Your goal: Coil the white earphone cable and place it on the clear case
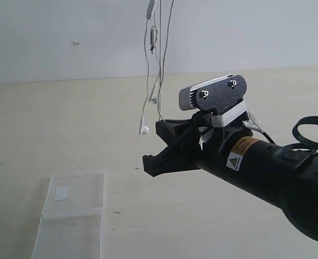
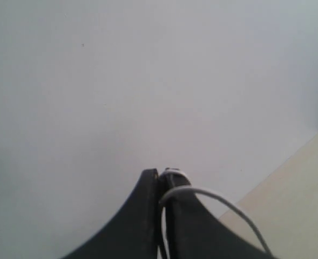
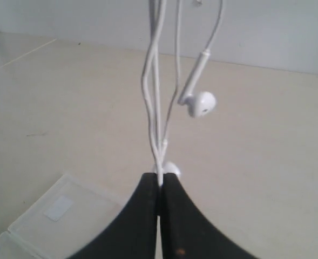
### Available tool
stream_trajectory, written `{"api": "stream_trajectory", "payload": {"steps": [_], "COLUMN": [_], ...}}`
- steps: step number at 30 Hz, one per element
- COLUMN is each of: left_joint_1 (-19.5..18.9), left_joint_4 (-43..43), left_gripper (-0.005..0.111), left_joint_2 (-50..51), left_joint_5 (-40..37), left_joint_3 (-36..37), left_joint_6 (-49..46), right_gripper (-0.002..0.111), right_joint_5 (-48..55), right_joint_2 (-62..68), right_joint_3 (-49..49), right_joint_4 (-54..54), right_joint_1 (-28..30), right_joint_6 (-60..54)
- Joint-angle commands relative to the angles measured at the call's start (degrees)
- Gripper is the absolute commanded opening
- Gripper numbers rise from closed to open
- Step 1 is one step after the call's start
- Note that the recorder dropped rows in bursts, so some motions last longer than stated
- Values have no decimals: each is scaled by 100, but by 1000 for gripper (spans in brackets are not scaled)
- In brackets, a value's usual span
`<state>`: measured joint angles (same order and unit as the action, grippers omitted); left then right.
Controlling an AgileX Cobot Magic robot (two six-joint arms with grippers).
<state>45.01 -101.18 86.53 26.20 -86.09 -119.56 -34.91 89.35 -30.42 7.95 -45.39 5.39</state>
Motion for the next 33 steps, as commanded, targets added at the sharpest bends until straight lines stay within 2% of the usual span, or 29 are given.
{"api": "stream_trajectory", "payload": {"steps": [1,4,10,12,24,33], "left_joint_1": [22,22,22,22,22,22], "left_joint_4": [123,123,123,123,123,123], "left_gripper": [0,0,0,0,0,0], "left_joint_2": [-128,-128,-128,-128,-117,-117], "left_joint_5": [-42,-42,-18,8,266,430], "left_joint_3": [-54,-54,-54,-54,-54,-54], "left_joint_6": [125,125,97,33,-56,-56], "right_gripper": [0,8,46,53,55,55], "right_joint_5": [69,184,232,232,1439,3179], "right_joint_2": [68,68,68,68,-60,-1717], "right_joint_3": [50,1,-26,-26,-26,-26], "right_joint_4": [56,56,56,125,140,116], "right_joint_1": [18,18,18,18,18,18], "right_joint_6": [-53,-27,63,208,234,18]}}
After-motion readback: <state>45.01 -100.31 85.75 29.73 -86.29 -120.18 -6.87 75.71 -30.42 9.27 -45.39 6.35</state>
